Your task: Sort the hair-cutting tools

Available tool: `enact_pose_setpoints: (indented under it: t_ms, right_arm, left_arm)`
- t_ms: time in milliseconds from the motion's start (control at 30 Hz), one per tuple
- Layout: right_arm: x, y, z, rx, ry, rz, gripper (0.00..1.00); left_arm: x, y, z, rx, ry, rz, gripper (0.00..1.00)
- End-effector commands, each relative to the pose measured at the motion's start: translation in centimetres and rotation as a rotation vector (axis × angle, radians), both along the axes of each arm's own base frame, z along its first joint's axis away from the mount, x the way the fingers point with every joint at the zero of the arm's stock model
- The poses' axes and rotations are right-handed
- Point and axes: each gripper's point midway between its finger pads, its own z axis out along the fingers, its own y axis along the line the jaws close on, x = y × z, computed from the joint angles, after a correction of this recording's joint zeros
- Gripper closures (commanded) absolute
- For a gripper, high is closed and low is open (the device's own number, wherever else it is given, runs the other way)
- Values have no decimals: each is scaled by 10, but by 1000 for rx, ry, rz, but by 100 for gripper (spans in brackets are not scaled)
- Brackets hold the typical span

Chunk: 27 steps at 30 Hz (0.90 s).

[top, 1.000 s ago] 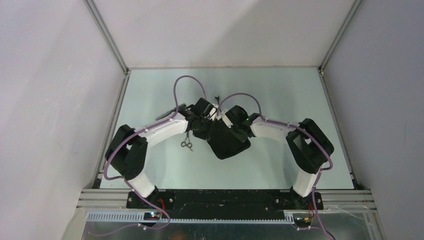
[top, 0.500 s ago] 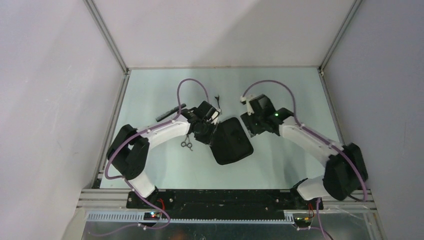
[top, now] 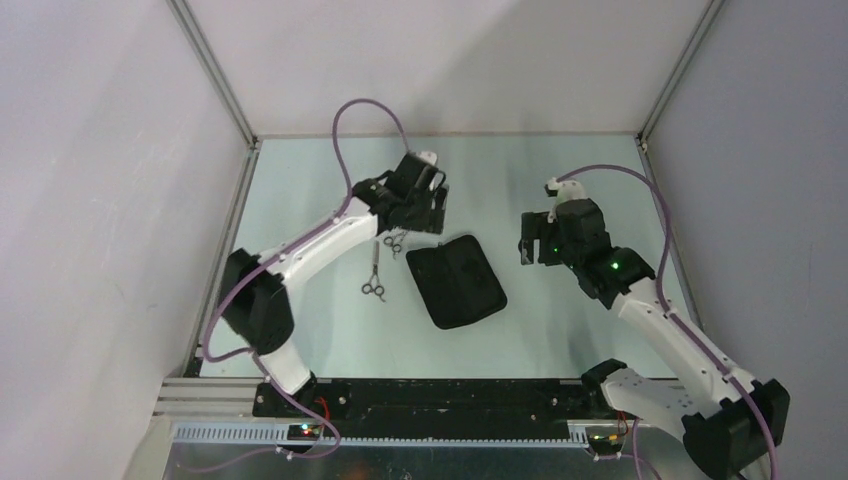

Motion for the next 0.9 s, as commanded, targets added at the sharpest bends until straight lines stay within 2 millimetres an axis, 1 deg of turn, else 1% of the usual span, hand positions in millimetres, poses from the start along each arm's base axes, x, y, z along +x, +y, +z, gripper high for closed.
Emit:
enact_pose_setpoints:
  t_ms: [0,33,67,100,133,167,200,300,333,367,400,433,467,500,533,667,800,867]
  right_arm:
    - [0,-19,14,64,-66,-139,18]
    - [-2,-21,17,77,-72,-148,18]
    - [-5,-23,14,73,-63,-157,18]
    - [-7,-25,15,85,-64,-169,17]
    - [-10,-26,13,81,-54,-175,18]
    - [-12,-27,13,91,-52,-182,18]
    - [-14,-29,12,91,-46,-187,18]
    - [-19,-30,10,101,-35,-201,18]
    - [-21,-31,10,106,-33,-207,18]
    - [-22,-32,8,107,-29,-208,18]
    - [-24,-32,9,112,-30,-209,18]
    - [-25,-32,7,114,-27,-210,18]
    - [-26,-33,7,117,-25,-212,18]
    - [-28,-33,6,115,-21,-214,18]
    - [-29,-34,7,119,-22,-215,18]
    - [-33,-36,6,119,-20,-222,18]
    - [-36,-37,7,126,-22,-223,19]
    - [-38,-38,7,130,-22,-224,19]
  left_arm:
    - [52,-10,-6,25,-48,116,20]
    - [62,-16,2,9,-66,121,21]
    - [69,-18,-14,27,-37,125,22]
    - [79,-25,-7,6,-54,128,23]
    - [85,-26,-22,20,-31,134,25]
    - [93,-32,-28,23,-27,136,26]
    - [98,-33,-31,22,-25,141,28]
    - [114,-41,-49,27,-3,145,32]
    - [118,-43,-49,22,-4,146,33]
    - [121,-44,-59,32,10,145,35]
    - [125,-46,-59,29,6,148,36]
    - [126,-46,-70,41,21,151,37]
    - [129,-46,-71,37,20,153,38]
    - [130,-46,-81,43,34,156,40]
    - [131,-47,-83,42,36,158,40]
    - [130,-49,-107,53,74,153,44]
    - [129,-47,-124,69,100,155,46]
    - [130,-47,-125,76,98,156,48]
